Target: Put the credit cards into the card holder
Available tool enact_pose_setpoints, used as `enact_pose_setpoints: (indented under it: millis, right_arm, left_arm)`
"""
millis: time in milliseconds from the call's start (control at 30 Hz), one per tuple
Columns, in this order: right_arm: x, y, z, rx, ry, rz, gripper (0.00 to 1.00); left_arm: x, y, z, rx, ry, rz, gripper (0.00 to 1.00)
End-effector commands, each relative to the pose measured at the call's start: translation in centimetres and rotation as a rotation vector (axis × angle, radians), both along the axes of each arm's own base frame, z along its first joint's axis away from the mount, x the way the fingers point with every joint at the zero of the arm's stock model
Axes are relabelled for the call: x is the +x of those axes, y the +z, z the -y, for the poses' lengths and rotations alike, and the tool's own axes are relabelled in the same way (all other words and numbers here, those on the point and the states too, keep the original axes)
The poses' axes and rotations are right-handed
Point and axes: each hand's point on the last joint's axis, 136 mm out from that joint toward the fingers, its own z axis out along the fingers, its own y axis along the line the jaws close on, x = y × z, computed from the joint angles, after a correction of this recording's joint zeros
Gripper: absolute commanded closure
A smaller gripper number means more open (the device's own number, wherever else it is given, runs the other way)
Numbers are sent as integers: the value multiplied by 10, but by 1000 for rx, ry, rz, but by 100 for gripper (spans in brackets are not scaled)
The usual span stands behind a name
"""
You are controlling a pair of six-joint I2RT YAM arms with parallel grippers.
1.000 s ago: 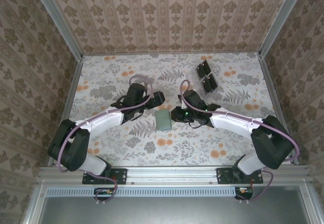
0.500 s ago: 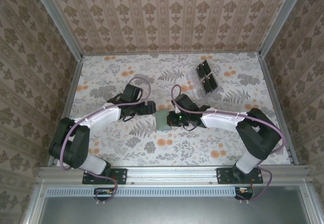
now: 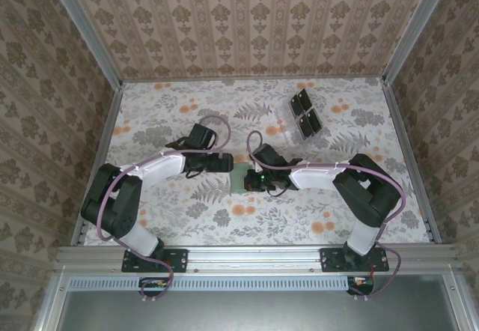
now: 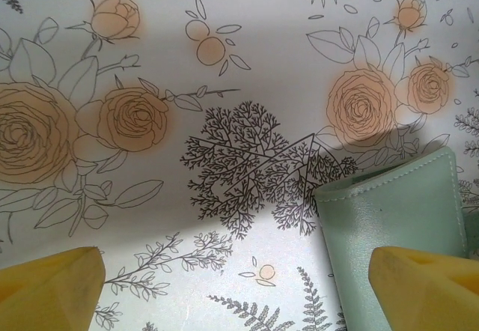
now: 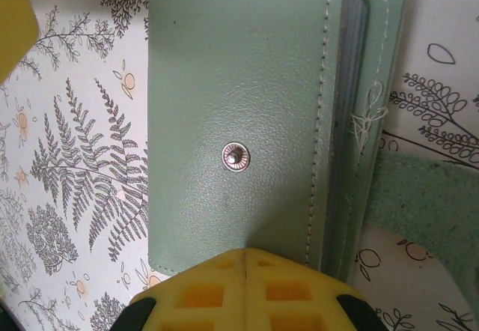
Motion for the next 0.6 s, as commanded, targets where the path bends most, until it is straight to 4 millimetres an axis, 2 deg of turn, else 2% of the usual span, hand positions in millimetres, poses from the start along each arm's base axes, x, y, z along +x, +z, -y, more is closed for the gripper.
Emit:
enact_pose_setpoints:
  millis: [0, 567]
  right_arm:
    - [-1, -13, 0, -19, -10, -28, 100]
    - [-2, -16, 2, -23, -17, -35, 100]
  left_arm:
    - [7, 5, 11, -8, -42, 23, 0]
    - [7, -14, 23, 0, -63, -2, 0]
